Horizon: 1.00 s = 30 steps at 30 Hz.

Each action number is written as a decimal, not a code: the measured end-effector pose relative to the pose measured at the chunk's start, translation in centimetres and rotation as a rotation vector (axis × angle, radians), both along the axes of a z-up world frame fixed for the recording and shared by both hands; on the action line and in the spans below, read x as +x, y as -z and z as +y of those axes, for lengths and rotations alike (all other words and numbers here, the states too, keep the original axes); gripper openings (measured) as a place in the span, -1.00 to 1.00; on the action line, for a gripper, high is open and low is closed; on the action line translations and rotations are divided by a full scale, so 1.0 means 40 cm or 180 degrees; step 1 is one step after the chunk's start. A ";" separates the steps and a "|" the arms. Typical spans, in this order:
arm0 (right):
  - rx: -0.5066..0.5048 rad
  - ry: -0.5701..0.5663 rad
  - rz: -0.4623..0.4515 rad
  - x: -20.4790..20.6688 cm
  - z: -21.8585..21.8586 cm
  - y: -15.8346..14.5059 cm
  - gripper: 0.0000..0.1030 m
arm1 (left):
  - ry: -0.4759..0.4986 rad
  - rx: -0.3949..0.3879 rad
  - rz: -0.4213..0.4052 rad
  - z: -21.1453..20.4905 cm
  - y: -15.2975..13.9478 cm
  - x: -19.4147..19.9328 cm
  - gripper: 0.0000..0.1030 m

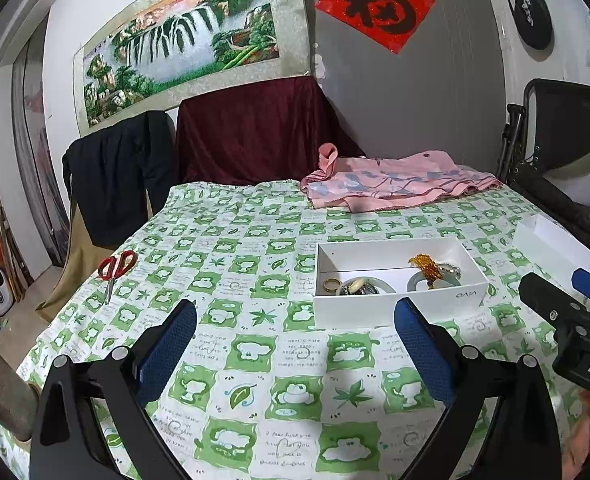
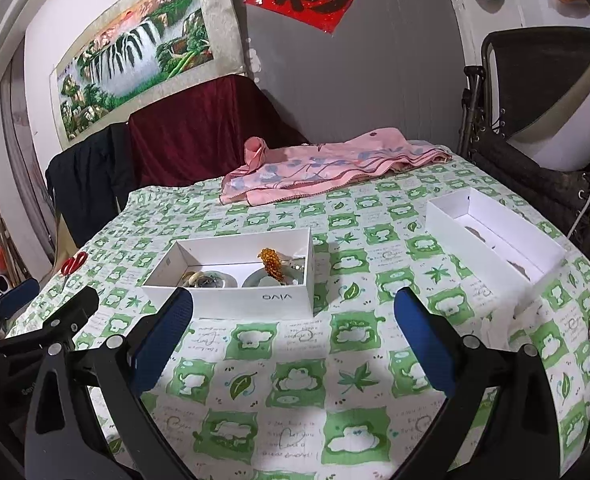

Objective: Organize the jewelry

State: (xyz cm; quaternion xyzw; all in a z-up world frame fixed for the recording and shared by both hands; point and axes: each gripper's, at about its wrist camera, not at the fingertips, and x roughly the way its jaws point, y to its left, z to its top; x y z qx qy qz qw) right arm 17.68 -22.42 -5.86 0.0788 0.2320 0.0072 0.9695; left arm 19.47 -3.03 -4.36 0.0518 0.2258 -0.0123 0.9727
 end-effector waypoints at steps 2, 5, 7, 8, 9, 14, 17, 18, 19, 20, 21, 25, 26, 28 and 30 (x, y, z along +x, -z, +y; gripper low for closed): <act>0.0024 -0.0012 0.0010 -0.008 0.000 0.004 0.86 | 0.0008 0.0003 -0.0001 -0.002 0.005 -0.006 0.89; 0.0027 -0.0012 0.0004 -0.016 0.000 0.008 0.86 | -0.0010 -0.0001 -0.0005 -0.001 0.009 -0.013 0.89; 0.0033 -0.0022 -0.0022 -0.028 -0.002 0.012 0.86 | -0.0041 -0.0020 -0.0023 0.004 0.008 -0.018 0.89; 0.0031 -0.0026 -0.0045 -0.035 -0.001 0.013 0.86 | -0.0050 -0.0031 -0.0024 0.007 0.007 -0.020 0.89; 0.0031 -0.0029 -0.0056 -0.039 -0.001 0.013 0.86 | -0.0056 -0.0046 -0.0022 0.010 0.007 -0.022 0.89; -0.0007 -0.0070 -0.0082 -0.046 0.011 0.013 0.86 | -0.0060 -0.0043 0.0012 0.010 0.016 -0.031 0.89; -0.0051 -0.0082 -0.0090 -0.044 0.019 0.010 0.86 | -0.0059 -0.0009 -0.0002 0.004 0.018 -0.032 0.89; -0.0058 -0.0083 -0.0108 -0.046 0.020 0.008 0.86 | -0.0055 -0.0013 -0.0003 0.004 0.018 -0.032 0.89; -0.0062 -0.0083 -0.0116 -0.047 0.021 0.007 0.86 | -0.0054 -0.0018 -0.0004 0.004 0.018 -0.032 0.89; -0.0070 -0.0083 -0.0129 -0.048 0.022 0.006 0.86 | -0.0055 -0.0020 -0.0005 0.004 0.018 -0.032 0.89; -0.0075 -0.0086 -0.0135 -0.048 0.023 0.006 0.86 | -0.0052 -0.0027 -0.0005 0.005 0.018 -0.032 0.89; -0.0100 -0.0110 -0.0140 -0.047 0.029 0.003 0.86 | -0.0051 -0.0017 -0.0012 0.001 0.017 -0.033 0.89; -0.0117 -0.0114 -0.0147 -0.047 0.032 0.002 0.86 | -0.0050 -0.0015 -0.0018 0.001 0.017 -0.033 0.89; -0.0139 -0.0122 -0.0166 -0.049 0.035 0.001 0.86 | -0.0056 -0.0018 -0.0032 0.001 0.015 -0.033 0.89; -0.0153 -0.0125 -0.0180 -0.051 0.038 -0.002 0.86 | -0.0060 -0.0034 -0.0035 0.002 0.013 -0.032 0.89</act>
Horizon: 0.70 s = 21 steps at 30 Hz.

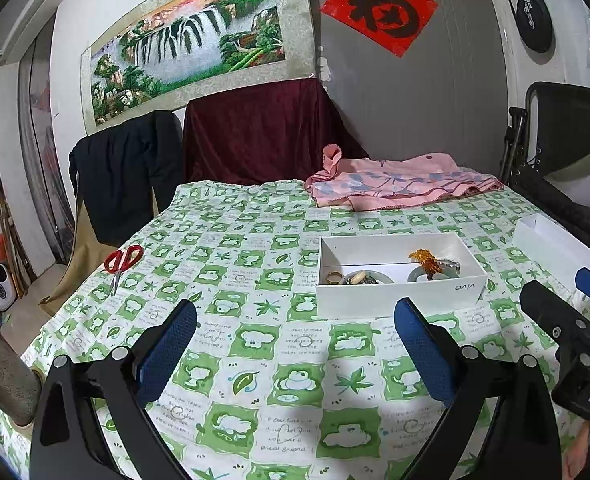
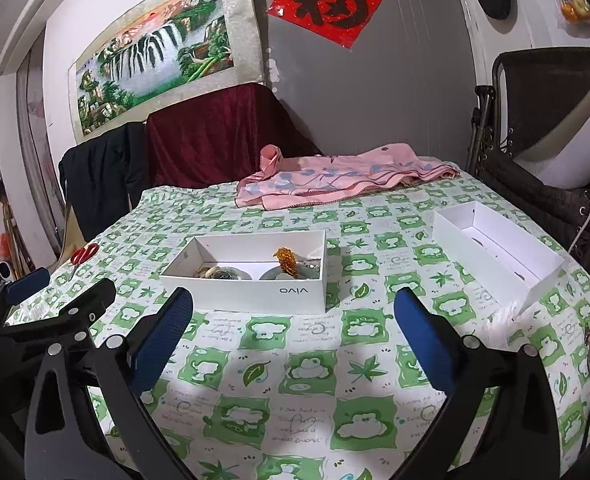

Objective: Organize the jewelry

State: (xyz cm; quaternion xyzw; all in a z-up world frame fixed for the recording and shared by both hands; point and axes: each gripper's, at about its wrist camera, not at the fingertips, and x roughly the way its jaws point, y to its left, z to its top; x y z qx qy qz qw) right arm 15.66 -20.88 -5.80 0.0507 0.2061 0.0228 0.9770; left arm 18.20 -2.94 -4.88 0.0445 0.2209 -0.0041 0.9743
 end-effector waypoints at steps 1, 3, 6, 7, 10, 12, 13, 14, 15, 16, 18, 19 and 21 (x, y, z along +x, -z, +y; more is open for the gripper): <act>-0.0001 -0.0002 0.0000 0.000 0.000 0.000 0.86 | -0.0002 -0.0009 0.0002 0.000 -0.001 0.001 0.89; 0.0003 -0.0005 0.0009 0.001 0.001 0.001 0.86 | -0.0006 -0.0020 0.0004 0.002 -0.002 0.002 0.89; -0.0002 -0.0016 0.0009 0.002 0.003 0.001 0.86 | -0.0006 -0.0027 0.0003 0.004 -0.003 0.001 0.89; -0.0008 -0.0018 0.0008 0.002 0.004 0.001 0.86 | -0.0008 -0.0024 0.0002 0.004 -0.003 0.001 0.89; -0.0004 -0.0020 0.0010 0.003 0.005 0.001 0.86 | -0.0009 -0.0026 0.0005 0.004 -0.002 0.001 0.89; -0.0002 -0.0019 0.0010 0.003 0.005 0.002 0.86 | -0.0012 -0.0024 0.0009 0.004 -0.002 0.001 0.89; -0.0003 -0.0019 0.0010 0.003 0.006 0.001 0.86 | -0.0011 -0.0023 0.0011 0.005 -0.003 0.001 0.89; -0.0003 -0.0019 0.0011 0.003 0.007 0.001 0.86 | -0.0012 -0.0022 0.0013 0.006 -0.003 0.001 0.89; -0.0007 -0.0019 0.0009 0.003 0.005 0.001 0.86 | -0.0012 -0.0022 0.0011 0.006 -0.003 0.001 0.89; -0.0009 -0.0018 0.0007 0.003 0.006 0.001 0.86 | -0.0012 -0.0022 0.0011 0.006 -0.003 0.001 0.89; -0.0008 -0.0017 0.0008 0.003 0.005 0.001 0.86 | -0.0012 -0.0019 0.0011 0.006 -0.004 0.001 0.89; -0.0006 -0.0017 0.0008 0.003 0.005 0.001 0.86 | -0.0012 -0.0020 0.0011 0.006 -0.004 0.001 0.89; -0.0004 -0.0018 0.0009 0.003 0.005 0.001 0.86 | -0.0011 -0.0022 0.0010 0.006 -0.004 0.001 0.89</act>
